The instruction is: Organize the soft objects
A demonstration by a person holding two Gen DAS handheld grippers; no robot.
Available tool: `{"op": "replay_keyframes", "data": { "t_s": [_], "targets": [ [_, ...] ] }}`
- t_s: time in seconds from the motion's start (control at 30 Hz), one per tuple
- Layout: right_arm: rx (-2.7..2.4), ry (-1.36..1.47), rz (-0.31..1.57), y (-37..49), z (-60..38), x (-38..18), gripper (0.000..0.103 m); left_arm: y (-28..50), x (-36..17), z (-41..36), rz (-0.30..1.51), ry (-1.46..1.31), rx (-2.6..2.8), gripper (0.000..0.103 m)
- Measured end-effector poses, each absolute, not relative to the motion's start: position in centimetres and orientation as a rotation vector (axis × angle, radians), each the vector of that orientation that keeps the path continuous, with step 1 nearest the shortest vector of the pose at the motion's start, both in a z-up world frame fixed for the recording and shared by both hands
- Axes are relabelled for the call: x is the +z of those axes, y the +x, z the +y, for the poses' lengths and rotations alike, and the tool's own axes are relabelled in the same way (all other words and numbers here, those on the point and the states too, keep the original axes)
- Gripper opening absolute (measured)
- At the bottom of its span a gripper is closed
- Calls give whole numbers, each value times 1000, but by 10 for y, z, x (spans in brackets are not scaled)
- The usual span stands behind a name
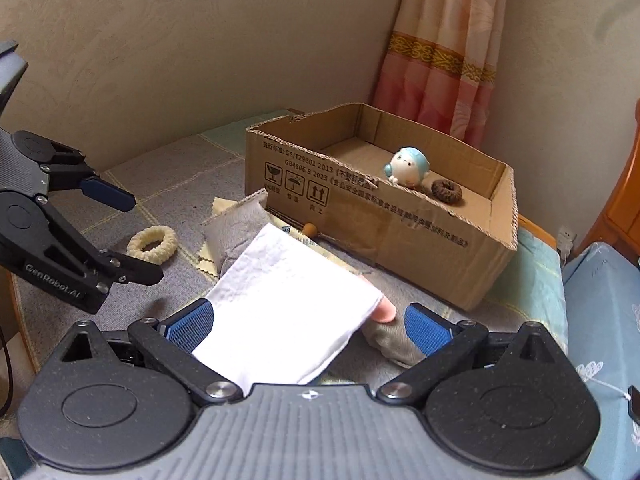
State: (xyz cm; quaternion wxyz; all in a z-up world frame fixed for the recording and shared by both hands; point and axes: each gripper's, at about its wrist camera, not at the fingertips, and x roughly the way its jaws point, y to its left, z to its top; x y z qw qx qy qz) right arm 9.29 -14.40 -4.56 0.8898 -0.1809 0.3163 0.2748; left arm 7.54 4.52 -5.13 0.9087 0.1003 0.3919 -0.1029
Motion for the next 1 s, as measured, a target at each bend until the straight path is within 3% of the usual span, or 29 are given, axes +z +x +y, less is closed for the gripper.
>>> {"op": "replay_keyframes", "data": {
  "t_s": [0.37,0.77,1.0],
  "targets": [
    [810,-463,818,147,-110,-58,103,69,-42,60,780,140,-179,83],
    [840,-549,829,94,-112,-61,103,70,-48,59,788,144,-190,83],
    [774,-548,827,103,-110,-66,87,68,-50,57,793,148,-214,82]
  ]
}}
